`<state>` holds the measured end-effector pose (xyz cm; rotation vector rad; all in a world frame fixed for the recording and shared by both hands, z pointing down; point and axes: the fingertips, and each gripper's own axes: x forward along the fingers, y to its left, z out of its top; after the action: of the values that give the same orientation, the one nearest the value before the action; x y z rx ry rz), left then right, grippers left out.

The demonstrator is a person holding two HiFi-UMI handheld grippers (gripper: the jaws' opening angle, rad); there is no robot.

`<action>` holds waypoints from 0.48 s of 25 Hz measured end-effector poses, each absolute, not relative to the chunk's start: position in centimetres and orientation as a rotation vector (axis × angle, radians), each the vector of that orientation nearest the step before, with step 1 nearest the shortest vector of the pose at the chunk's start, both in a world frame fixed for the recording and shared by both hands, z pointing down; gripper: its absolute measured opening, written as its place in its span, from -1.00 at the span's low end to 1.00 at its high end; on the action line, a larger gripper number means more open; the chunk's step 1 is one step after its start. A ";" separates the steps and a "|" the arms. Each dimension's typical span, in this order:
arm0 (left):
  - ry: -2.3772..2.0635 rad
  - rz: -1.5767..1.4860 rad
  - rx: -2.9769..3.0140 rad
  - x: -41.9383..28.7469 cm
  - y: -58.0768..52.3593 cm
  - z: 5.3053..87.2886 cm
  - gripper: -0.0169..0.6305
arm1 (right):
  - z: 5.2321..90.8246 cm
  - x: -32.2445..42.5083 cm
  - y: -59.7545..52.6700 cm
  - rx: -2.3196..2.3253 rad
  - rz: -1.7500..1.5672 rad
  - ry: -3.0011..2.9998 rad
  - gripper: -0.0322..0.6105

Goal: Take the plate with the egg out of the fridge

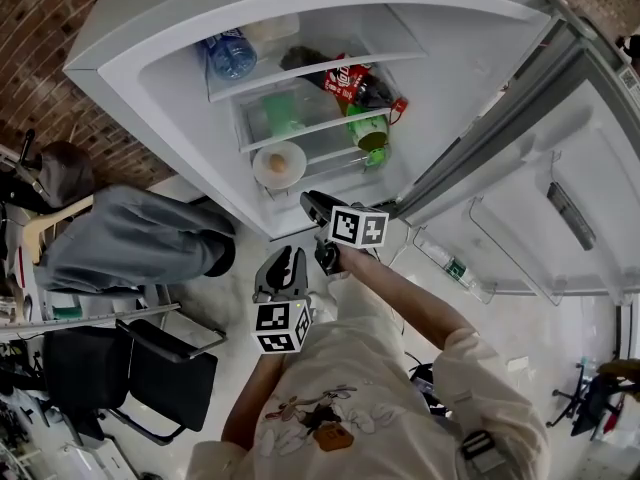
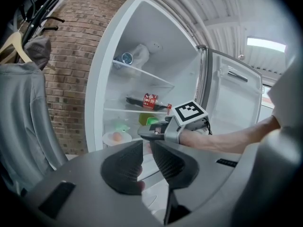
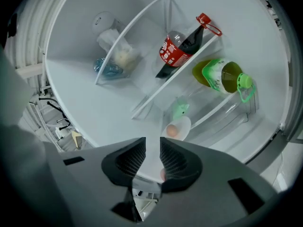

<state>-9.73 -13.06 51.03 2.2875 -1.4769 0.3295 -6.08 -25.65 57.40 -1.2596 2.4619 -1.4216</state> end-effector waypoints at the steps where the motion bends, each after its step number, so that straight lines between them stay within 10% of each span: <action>1: -1.475 0.331 2.287 -9.6 -12.9 51.1 -0.77 | 57.7 -6.1 -25.9 -1.264 -1.438 2.448 -0.67; 12: -1.461 0.359 2.283 -9.1 -12.1 51.7 -0.77 | 61.5 -6.8 -28.1 -1.331 -1.574 2.350 -0.67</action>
<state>-9.07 -12.06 51.72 2.2827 -1.4606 0.3594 -6.83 -28.09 61.51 -1.3309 2.3497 -1.5745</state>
